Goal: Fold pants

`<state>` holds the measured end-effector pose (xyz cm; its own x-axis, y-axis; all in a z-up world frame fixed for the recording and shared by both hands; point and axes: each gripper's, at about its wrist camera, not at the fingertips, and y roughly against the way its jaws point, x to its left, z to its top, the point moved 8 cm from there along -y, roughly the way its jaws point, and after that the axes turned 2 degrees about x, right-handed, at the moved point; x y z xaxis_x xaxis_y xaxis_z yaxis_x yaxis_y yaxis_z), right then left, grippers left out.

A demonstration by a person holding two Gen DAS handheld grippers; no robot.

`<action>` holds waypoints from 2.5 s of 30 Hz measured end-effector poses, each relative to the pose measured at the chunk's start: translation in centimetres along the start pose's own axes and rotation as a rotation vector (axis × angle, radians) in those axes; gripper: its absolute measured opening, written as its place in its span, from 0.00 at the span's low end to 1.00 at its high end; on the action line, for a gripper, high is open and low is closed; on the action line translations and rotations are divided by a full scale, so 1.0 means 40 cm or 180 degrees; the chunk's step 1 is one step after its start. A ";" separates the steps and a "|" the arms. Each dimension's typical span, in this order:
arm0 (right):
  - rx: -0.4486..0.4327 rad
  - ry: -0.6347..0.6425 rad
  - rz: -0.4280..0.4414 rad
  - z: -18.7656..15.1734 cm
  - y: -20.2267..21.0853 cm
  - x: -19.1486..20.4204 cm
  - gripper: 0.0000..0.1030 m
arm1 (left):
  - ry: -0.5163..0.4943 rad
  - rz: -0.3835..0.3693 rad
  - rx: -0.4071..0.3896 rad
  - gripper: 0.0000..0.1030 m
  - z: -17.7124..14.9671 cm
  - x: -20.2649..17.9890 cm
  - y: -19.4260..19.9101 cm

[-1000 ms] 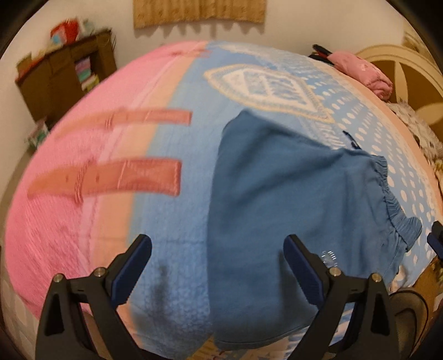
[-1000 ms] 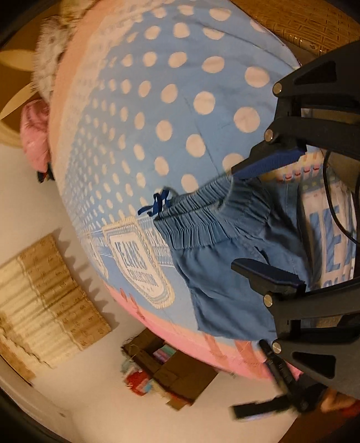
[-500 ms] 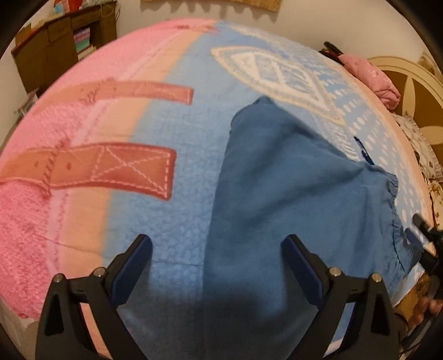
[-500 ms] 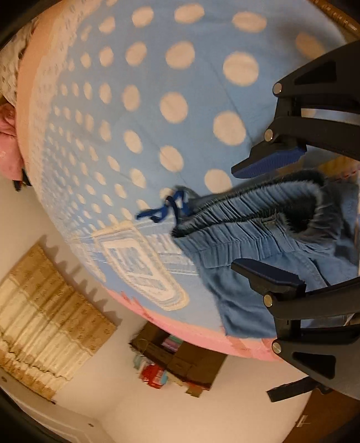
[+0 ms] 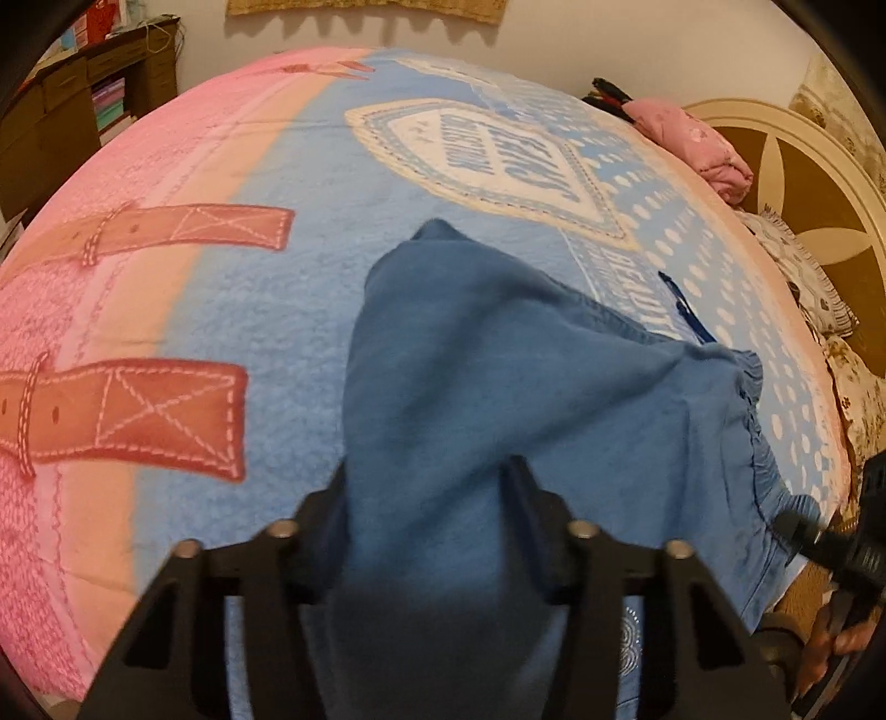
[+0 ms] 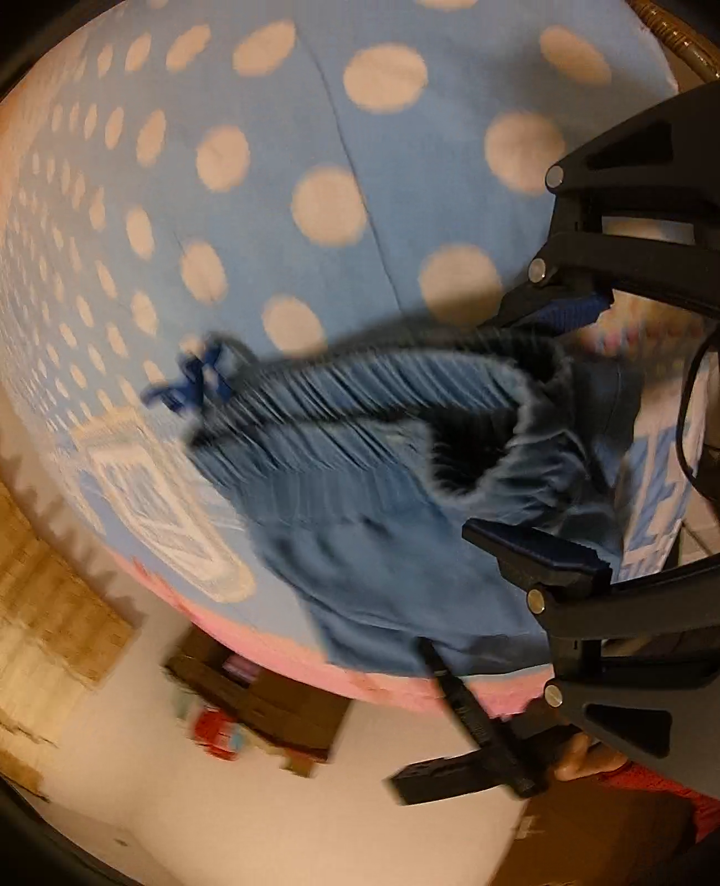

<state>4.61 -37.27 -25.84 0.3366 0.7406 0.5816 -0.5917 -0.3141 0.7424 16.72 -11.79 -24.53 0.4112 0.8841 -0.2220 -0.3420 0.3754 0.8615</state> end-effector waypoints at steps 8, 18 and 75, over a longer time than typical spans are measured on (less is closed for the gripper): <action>-0.0529 -0.0284 0.0216 0.122 0.047 -0.061 0.60 | 0.0400 -0.0389 -0.0036 0.26 0.008 0.055 -0.005; -0.0191 -0.0458 0.0659 0.110 -0.060 -0.024 0.61 | 0.0086 -0.0479 -0.0003 0.84 0.008 -0.033 -0.013; -0.0021 -0.0693 0.1280 0.047 -0.104 0.037 0.25 | 0.0350 -0.0976 0.0253 0.74 0.045 -0.043 -0.002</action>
<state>8.93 -35.99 -27.46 0.2249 0.4183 0.8800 -0.7112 -0.5469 0.4417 17.55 -13.84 -23.41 0.3895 0.7597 -0.5206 -0.1477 0.6095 0.7789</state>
